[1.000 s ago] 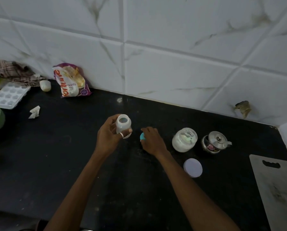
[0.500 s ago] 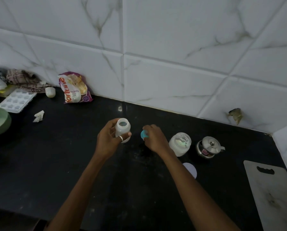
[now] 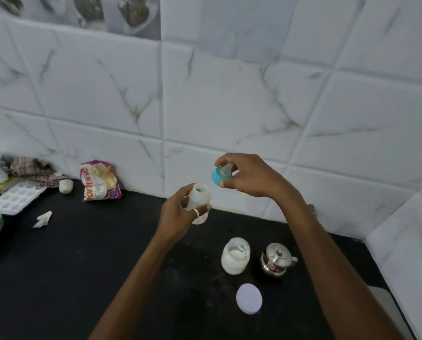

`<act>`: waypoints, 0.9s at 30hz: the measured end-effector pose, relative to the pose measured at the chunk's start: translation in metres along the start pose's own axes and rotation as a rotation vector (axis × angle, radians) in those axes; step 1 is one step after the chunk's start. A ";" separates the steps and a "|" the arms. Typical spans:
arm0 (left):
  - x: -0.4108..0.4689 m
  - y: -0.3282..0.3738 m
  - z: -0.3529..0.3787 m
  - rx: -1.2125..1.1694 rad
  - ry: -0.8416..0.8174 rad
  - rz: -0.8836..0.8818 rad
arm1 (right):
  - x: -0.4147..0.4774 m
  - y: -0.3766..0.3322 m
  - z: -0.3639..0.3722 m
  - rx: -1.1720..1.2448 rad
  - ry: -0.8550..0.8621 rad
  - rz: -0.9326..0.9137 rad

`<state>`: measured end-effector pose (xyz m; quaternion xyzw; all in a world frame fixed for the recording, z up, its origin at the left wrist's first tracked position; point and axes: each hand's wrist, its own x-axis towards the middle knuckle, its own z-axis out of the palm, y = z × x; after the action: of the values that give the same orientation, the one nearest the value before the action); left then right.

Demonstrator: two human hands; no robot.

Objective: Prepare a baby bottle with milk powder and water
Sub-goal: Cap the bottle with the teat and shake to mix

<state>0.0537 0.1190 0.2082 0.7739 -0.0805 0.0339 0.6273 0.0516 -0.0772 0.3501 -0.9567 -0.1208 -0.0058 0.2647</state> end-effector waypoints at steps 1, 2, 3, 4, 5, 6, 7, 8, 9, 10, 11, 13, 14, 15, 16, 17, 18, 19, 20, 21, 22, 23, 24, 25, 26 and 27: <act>0.003 0.009 0.005 -0.008 -0.008 0.020 | -0.001 -0.006 -0.012 -0.003 -0.012 -0.025; 0.005 0.019 0.009 -0.016 -0.018 0.039 | -0.001 -0.011 -0.023 -0.014 -0.024 -0.049; 0.007 0.027 0.012 -0.020 -0.030 0.053 | -0.001 -0.016 -0.032 -0.028 -0.040 -0.072; 0.009 0.036 0.015 -0.022 -0.045 0.068 | -0.001 -0.019 -0.040 -0.045 -0.052 -0.091; 0.010 0.044 0.018 -0.024 -0.065 0.080 | -0.001 -0.022 -0.048 -0.062 -0.064 -0.108; 0.012 0.050 0.020 -0.020 -0.084 0.086 | -0.001 -0.024 -0.054 -0.077 -0.075 -0.123; 0.013 0.056 0.021 -0.015 -0.101 0.092 | -0.001 -0.025 -0.060 -0.091 -0.086 -0.137; 0.014 0.062 0.022 -0.007 -0.118 0.098 | -0.002 -0.026 -0.065 -0.103 -0.100 -0.149; 0.015 0.067 0.022 0.003 -0.136 0.106 | -0.002 -0.027 -0.069 -0.115 -0.116 -0.157; 0.015 0.071 0.022 0.016 -0.152 0.109 | -0.002 -0.027 -0.071 -0.128 -0.136 -0.163; 0.015 0.075 0.022 0.028 -0.165 0.115 | -0.003 -0.026 -0.073 -0.145 -0.156 -0.168; 0.015 0.080 0.022 0.040 -0.188 0.126 | -0.003 -0.025 -0.076 -0.173 -0.186 -0.173; 0.014 0.082 0.022 0.042 -0.197 0.128 | -0.004 -0.024 -0.077 -0.178 -0.195 -0.174; 0.013 0.084 0.022 0.040 -0.205 0.127 | -0.004 -0.023 -0.078 -0.177 -0.203 -0.173; 0.013 0.085 0.021 0.036 -0.214 0.125 | -0.005 -0.023 -0.078 -0.175 -0.210 -0.176; 0.012 0.086 0.021 0.031 -0.219 0.123 | -0.005 -0.022 -0.078 -0.174 -0.216 -0.179; 0.011 0.087 0.020 0.026 -0.222 0.119 | -0.006 -0.022 -0.078 -0.175 -0.222 -0.182; 0.010 0.088 0.020 0.020 -0.225 0.118 | -0.006 -0.022 -0.077 -0.172 -0.226 -0.182; 0.009 0.089 0.020 0.016 -0.228 0.119 | -0.007 -0.022 -0.077 -0.165 -0.229 -0.180; 0.008 0.089 0.019 0.015 -0.229 0.120 | -0.008 -0.022 -0.077 -0.158 -0.230 -0.176; 0.008 0.089 0.019 0.016 -0.226 0.119 | -0.009 -0.022 -0.076 -0.154 -0.228 -0.173; 0.007 0.089 0.019 0.018 -0.221 0.116 | -0.009 -0.022 -0.075 -0.154 -0.225 -0.173; 0.007 0.088 0.019 0.019 -0.214 0.119 | -0.010 -0.023 -0.074 -0.160 -0.218 -0.172; 0.006 0.088 0.020 0.022 -0.202 0.122 | -0.010 -0.023 -0.073 -0.170 -0.207 -0.172; 0.005 0.087 0.020 0.025 -0.187 0.131 | -0.011 -0.024 -0.071 -0.182 -0.194 -0.169; 0.005 0.087 0.022 0.027 -0.168 0.140 | -0.011 -0.026 -0.070 -0.192 -0.180 -0.160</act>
<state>0.0428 0.0803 0.2879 0.7747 -0.1862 0.0137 0.6041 0.0388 -0.0939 0.4226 -0.9616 -0.2186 0.0473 0.1589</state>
